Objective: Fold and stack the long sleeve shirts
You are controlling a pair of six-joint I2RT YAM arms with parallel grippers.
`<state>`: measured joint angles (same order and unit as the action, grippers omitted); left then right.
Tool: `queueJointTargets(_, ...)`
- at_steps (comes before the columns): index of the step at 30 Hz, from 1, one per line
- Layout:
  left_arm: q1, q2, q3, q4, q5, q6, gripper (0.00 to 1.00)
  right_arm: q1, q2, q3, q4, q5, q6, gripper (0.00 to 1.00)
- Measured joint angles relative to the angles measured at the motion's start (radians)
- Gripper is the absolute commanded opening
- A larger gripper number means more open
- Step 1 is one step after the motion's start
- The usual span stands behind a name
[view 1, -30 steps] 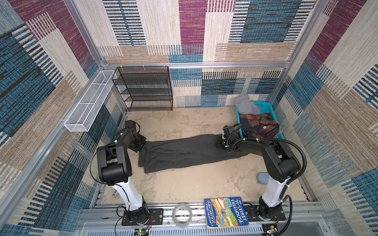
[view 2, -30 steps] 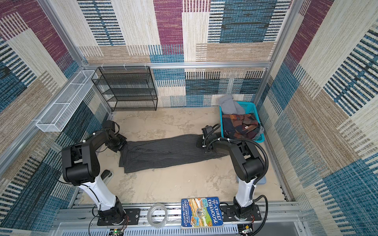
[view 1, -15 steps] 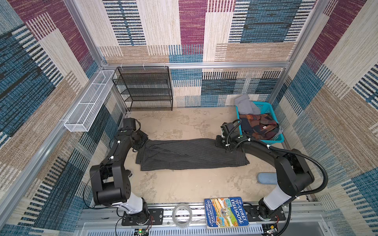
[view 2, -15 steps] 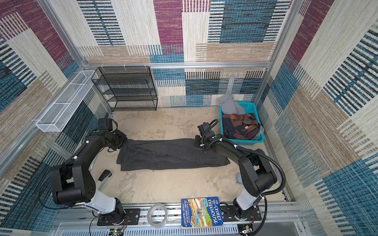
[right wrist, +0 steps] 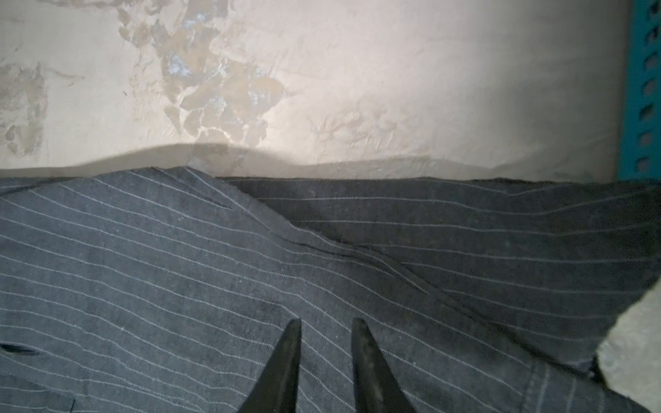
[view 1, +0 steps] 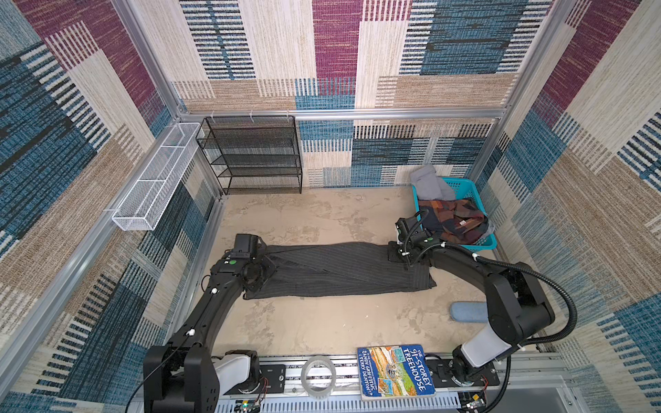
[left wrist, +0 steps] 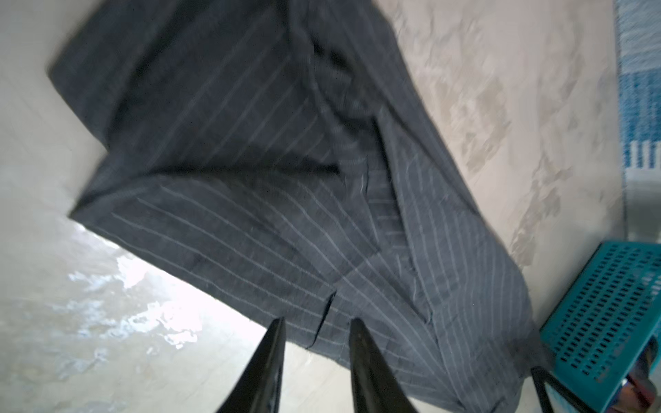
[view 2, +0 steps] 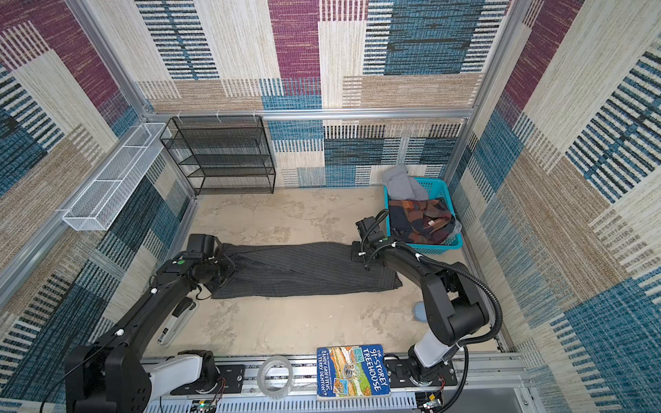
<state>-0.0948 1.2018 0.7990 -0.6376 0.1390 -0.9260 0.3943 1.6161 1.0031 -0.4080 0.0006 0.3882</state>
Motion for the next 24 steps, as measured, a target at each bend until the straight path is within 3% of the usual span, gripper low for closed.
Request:
queueJointTargets(12, -0.065, 0.286, -0.029, 0.148, 0.004, -0.066, 0.29, -0.002, 0.037, -0.052, 0.000, 0.010, -0.026, 0.27)
queueJointTargets(24, -0.067, 0.561, 0.201, 0.294, 0.050, -0.053, 0.27, 0.014, 0.069, -0.102, 0.089, 0.017, 0.009, 0.27)
